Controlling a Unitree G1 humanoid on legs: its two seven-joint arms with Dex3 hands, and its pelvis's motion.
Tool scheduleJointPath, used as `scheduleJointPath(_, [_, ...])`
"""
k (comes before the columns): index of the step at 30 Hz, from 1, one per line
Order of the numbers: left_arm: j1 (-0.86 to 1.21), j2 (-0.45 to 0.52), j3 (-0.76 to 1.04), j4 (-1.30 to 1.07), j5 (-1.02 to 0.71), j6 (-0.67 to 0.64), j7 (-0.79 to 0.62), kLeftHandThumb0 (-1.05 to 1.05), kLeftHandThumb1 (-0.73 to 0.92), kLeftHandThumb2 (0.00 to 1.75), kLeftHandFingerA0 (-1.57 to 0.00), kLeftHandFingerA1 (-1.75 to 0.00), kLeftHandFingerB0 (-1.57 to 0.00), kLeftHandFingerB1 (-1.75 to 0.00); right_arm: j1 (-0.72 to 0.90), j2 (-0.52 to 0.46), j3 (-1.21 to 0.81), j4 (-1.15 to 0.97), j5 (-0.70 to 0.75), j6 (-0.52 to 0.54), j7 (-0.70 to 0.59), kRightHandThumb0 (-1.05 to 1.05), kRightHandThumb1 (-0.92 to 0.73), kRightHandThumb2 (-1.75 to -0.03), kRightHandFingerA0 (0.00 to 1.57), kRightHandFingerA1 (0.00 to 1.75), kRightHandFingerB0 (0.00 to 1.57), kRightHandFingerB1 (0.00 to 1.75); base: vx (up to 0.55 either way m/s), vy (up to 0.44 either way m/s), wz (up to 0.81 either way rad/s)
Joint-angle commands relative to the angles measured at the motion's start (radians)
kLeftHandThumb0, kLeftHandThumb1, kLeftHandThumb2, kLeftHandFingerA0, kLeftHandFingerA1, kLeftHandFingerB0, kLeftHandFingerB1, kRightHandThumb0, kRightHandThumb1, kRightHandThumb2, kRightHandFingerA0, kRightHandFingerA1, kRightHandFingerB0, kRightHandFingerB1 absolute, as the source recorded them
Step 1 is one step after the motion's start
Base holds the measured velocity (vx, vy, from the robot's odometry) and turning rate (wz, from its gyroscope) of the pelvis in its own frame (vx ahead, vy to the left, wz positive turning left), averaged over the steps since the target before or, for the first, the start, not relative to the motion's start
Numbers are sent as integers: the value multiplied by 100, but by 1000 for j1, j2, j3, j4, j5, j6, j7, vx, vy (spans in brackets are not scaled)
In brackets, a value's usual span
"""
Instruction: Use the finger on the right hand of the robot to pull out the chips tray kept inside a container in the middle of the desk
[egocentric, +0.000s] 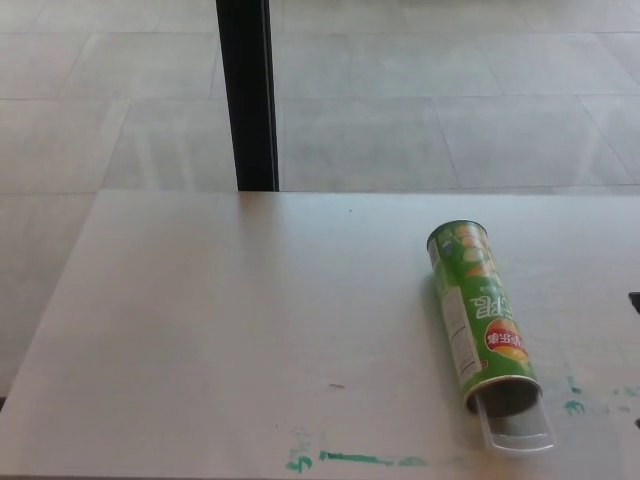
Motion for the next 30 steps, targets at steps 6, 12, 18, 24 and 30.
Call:
scheduleJointPath(6, [0,8,-1,6,0,-3,-2,-49,70,61,-52,-63,-51,-53,-61,-60,140,101,-246,-4,35,-7,-58,-56,91,101,33,40,0,0,0])
scheduleJointPath(12, [-5,10,3,5,-4,0,-3,-48,69,61,-52,-64,-51,-52,-116,-88,190,182,-323,-28,21,-10,-56,-56,93,97,36,41,0,0,0])
scheduleJointPath(18, [-5,14,13,4,-12,-1,-13,-48,69,61,-51,-65,-50,-51,-159,-127,239,247,-407,-27,23,-11,-56,-56,89,98,37,40,0,0,0])
scheduleJointPath(24, [-6,19,-1,1,1,-9,-11,-47,70,61,-53,-65,-52,-52,-203,-162,298,313,-517,-24,0,-16,-54,-58,93,86,38,40,0,0,0])
scheduleJointPath(30, [-12,23,-10,1,6,-10,-18,-46,71,61,-54,-65,-52,-52,-273,-213,393,404,-684,-51,-51,-18,-54,-56,93,99,42,42,0,0,0])
